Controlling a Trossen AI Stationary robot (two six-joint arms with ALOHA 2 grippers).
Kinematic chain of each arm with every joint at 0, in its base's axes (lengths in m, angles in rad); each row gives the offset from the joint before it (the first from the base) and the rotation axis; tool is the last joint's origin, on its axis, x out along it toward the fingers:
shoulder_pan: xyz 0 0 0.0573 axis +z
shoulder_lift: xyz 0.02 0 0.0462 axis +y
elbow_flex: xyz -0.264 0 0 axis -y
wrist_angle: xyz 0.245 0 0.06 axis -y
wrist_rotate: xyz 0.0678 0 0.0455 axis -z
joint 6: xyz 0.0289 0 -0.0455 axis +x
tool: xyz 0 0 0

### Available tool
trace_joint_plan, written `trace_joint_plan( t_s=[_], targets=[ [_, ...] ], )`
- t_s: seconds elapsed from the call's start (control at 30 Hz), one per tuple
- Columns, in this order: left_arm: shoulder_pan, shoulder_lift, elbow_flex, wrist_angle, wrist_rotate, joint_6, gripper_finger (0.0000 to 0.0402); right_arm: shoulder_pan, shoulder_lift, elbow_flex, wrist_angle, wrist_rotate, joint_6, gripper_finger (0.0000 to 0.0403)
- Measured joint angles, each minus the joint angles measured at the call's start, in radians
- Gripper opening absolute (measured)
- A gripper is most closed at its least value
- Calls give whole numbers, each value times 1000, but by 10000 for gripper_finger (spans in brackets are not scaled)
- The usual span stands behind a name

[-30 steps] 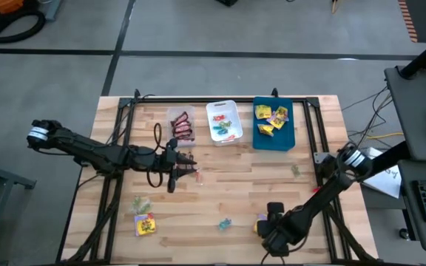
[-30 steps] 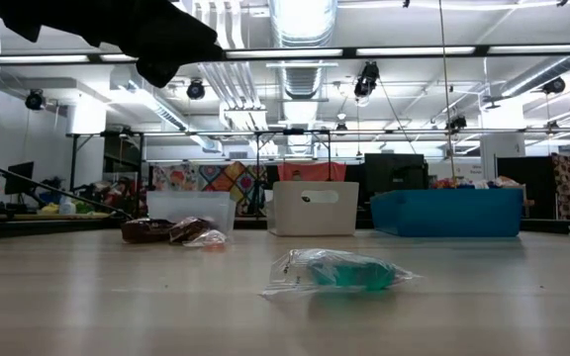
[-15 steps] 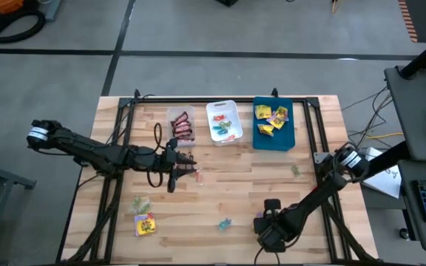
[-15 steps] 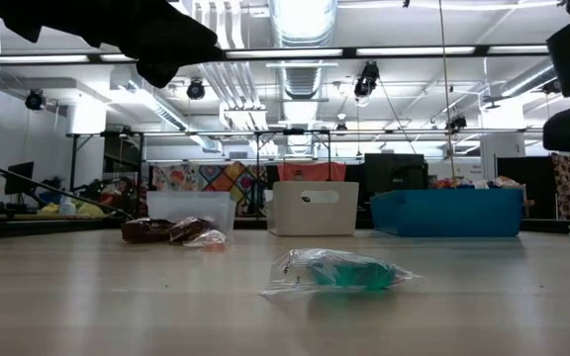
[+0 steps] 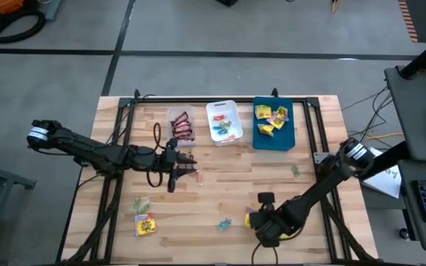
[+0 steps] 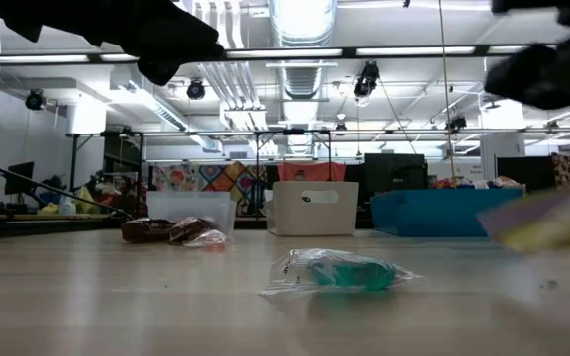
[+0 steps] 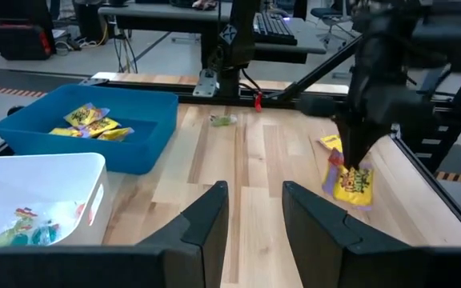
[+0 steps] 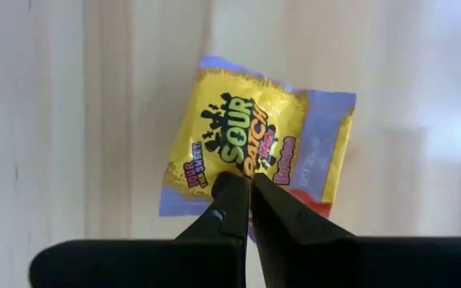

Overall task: Sort candy
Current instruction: Put the bottom right yellow sour patch candy into the blue bin

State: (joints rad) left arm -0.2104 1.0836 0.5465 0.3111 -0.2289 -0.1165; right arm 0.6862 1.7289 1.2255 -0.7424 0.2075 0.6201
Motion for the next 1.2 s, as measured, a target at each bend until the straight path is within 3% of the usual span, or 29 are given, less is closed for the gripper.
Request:
trace_joint_plan(
  t_s=[0.33,0.73,0.87,1.1,1.2],
  targets=[
    [0,2,-1,6,0,-2,103,-14,-149,-3,-2,215,-39,8],
    [0,2,-1,8,0,-1,103,-59,-153,-57,25,287,-99,9],
    [0,2,-1,8,0,-1,103,-59,-181,-164,171,286,-145,9],
    [0,3,-1,10,0,-1,103,-80,-350,-520,693,292,-279,19],
    [0,3,-1,12,0,-1,103,-100,-395,-624,796,293,-296,38]
  ],
)
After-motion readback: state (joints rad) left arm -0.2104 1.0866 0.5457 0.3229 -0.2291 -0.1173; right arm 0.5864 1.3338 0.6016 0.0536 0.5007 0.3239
